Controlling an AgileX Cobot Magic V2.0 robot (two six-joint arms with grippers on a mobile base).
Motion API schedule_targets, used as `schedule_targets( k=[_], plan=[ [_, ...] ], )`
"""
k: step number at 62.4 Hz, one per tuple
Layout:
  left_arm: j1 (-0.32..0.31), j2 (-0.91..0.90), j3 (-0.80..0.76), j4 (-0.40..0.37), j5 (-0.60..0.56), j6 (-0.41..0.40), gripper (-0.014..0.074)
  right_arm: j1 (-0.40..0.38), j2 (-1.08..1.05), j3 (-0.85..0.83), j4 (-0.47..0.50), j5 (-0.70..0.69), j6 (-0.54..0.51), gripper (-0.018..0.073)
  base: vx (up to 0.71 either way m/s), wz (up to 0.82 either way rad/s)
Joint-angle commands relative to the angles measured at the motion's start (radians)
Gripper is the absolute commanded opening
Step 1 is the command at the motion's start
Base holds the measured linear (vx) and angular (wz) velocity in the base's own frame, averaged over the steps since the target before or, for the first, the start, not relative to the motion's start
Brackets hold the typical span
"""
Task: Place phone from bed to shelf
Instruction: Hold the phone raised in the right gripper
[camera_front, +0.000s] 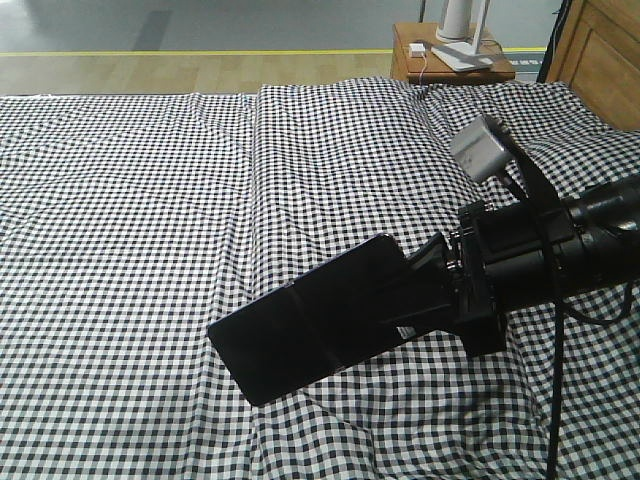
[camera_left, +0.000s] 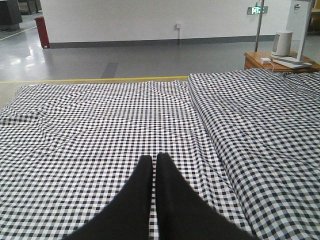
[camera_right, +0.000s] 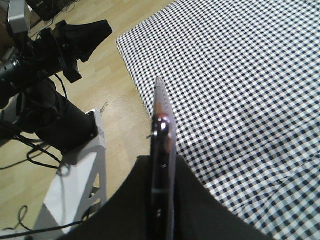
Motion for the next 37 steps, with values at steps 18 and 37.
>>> schedule_targets(
  k=[18,37],
  plan=[
    [0.001,-0.008,0.007,-0.009,-0.070,0.000,0.0001,-0.001,-0.031,-0.026,0.079,0.058,-0.063,-0.0002,0.00,0.00],
    [0.001,-0.008,0.007,-0.009,-0.070,0.000,0.0001,-0.001,-0.031,-0.026,0.079,0.058,-0.063,-0.0002,0.00,0.00]
  ],
)
